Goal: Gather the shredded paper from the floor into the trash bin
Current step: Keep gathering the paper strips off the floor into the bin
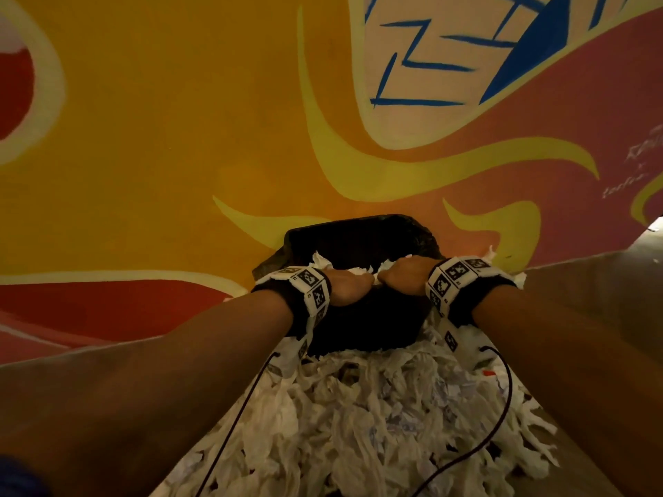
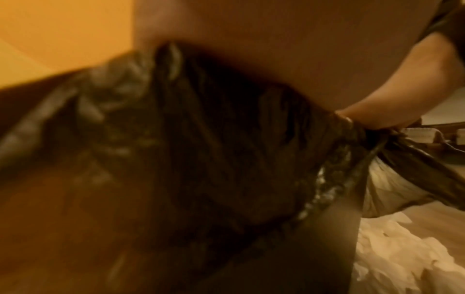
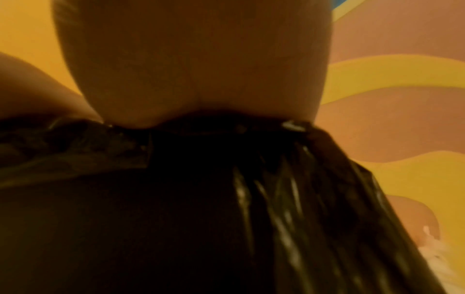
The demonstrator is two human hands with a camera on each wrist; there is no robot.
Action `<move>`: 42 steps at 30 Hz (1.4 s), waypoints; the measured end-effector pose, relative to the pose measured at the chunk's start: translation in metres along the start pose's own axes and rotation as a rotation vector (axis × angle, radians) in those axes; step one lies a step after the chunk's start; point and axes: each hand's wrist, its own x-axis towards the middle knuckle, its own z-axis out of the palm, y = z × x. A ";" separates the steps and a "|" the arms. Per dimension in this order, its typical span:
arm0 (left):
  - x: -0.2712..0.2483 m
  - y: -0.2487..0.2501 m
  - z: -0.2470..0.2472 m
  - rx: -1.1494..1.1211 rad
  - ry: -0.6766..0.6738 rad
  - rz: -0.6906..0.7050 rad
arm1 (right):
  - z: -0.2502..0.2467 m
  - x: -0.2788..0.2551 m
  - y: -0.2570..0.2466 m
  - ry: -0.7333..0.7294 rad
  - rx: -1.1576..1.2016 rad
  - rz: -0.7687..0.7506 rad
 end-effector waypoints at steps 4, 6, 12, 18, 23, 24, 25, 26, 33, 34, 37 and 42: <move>0.001 0.001 -0.006 0.016 -0.071 -0.023 | -0.001 0.001 0.004 0.049 0.093 -0.033; 0.000 -0.005 -0.013 0.001 -0.061 0.026 | 0.000 0.003 0.011 0.159 0.211 -0.043; -0.026 -0.052 -0.031 -0.304 0.419 0.231 | -0.011 -0.002 0.009 0.388 0.176 -0.124; -0.056 -0.114 -0.028 -0.219 0.709 0.216 | -0.024 -0.025 -0.062 0.508 0.280 -0.346; -0.072 -0.177 -0.016 -0.090 0.677 0.069 | -0.011 -0.042 -0.143 0.440 0.300 -0.533; -0.075 -0.190 -0.013 -0.058 0.657 0.038 | -0.007 -0.042 -0.157 0.401 0.284 -0.558; -0.078 -0.202 -0.010 -0.025 0.627 0.009 | -0.002 -0.041 -0.170 0.352 0.277 -0.578; -0.080 -0.214 -0.007 0.002 0.581 -0.021 | 0.004 -0.038 -0.181 0.298 0.277 -0.591; -0.086 -0.274 0.020 0.089 0.222 -0.151 | 0.051 0.006 -0.227 0.067 0.052 -0.482; -0.084 -0.282 0.023 0.100 0.192 -0.151 | 0.059 0.013 -0.229 0.071 -0.001 -0.463; -0.075 -0.306 0.033 0.110 0.174 -0.130 | 0.079 0.033 -0.230 0.082 -0.068 -0.401; -0.049 -0.332 0.050 0.063 0.132 -0.134 | 0.096 0.064 -0.232 0.048 -0.062 -0.325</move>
